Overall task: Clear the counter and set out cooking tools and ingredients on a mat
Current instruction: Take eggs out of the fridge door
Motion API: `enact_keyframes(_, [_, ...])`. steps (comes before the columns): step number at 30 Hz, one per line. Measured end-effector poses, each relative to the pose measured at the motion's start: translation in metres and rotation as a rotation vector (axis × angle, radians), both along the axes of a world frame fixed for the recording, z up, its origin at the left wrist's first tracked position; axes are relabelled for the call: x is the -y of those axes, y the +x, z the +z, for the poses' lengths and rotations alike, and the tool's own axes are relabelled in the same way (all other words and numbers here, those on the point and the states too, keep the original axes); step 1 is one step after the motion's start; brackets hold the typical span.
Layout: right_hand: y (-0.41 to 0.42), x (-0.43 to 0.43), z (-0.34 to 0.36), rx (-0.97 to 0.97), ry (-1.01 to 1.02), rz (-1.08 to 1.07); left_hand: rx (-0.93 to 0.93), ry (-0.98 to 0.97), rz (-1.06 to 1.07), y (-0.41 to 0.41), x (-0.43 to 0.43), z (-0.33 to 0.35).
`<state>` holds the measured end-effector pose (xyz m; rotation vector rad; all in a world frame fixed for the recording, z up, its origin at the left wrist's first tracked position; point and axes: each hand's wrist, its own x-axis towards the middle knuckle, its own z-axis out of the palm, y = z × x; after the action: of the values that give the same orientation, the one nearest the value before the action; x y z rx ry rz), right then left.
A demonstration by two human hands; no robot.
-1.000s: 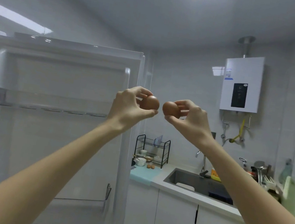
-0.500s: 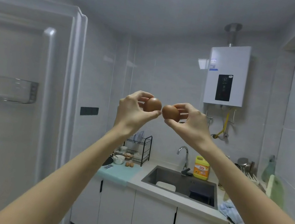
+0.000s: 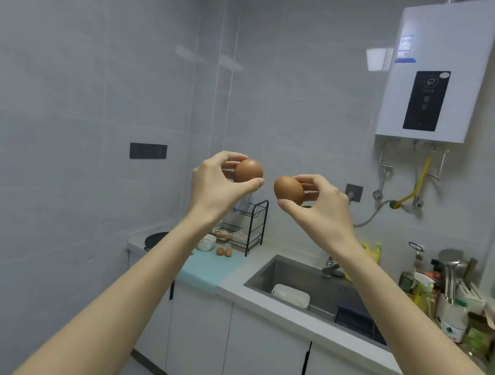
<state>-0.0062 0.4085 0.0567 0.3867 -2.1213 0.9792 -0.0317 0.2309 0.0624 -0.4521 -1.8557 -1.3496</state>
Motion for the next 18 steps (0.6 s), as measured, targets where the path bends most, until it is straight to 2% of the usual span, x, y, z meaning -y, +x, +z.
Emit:
enact_keyframes(6, [-0.116, 0.003, -0.031, 0.040, -0.023, 0.024, 0.047, 0.110, 0.000, -0.119, 0.001, -0.015])
enact_keyframes(18, [-0.347, 0.010, -0.087, 0.207, -0.075, 0.023, 0.221, 0.055, 0.000, -0.345, 0.022, -0.076])
